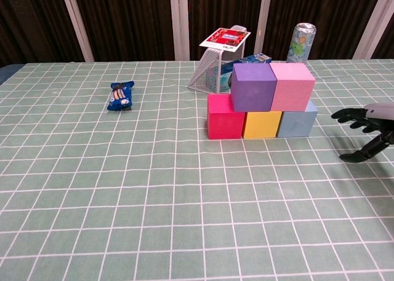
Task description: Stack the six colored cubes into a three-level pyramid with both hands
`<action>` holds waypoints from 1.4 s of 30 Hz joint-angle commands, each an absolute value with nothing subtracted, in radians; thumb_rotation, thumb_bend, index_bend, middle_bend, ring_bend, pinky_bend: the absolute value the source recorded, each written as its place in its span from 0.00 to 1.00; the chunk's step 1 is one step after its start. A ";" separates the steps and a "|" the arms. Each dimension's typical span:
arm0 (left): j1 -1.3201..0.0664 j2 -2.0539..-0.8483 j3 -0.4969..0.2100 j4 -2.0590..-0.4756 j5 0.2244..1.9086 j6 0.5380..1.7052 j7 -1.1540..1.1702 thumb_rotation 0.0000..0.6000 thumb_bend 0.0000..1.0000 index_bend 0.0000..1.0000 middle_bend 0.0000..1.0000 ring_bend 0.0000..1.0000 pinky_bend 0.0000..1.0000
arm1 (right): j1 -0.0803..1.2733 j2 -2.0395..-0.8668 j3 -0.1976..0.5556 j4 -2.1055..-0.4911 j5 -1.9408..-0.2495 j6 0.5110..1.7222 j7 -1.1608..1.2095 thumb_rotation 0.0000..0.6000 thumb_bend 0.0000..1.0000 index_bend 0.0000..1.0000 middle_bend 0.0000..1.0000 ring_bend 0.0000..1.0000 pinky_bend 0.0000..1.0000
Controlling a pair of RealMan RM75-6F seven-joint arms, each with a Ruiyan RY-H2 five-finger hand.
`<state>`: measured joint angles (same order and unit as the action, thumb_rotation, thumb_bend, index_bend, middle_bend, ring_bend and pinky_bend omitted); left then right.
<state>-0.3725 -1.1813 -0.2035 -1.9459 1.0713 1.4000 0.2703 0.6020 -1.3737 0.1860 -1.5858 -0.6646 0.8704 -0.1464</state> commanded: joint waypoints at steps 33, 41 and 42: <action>-0.364 -1.168 -0.229 -1.929 1.052 1.375 0.244 1.00 0.17 0.00 0.07 0.00 0.03 | 0.649 -1.437 0.185 -1.539 -0.615 0.857 -0.179 1.00 0.32 0.00 0.00 0.00 0.00; -0.360 -1.167 -0.231 -1.929 1.049 1.375 0.238 1.00 0.17 0.00 0.07 0.00 0.03 | 0.654 -1.449 0.183 -1.533 -0.616 0.856 -0.183 1.00 0.32 0.00 0.00 0.00 0.00; -0.360 -1.167 -0.232 -1.929 1.048 1.374 0.237 1.00 0.17 0.00 0.07 0.00 0.03 | 0.655 -1.450 0.183 -1.533 -0.616 0.856 -0.184 1.00 0.32 0.00 0.00 0.00 0.00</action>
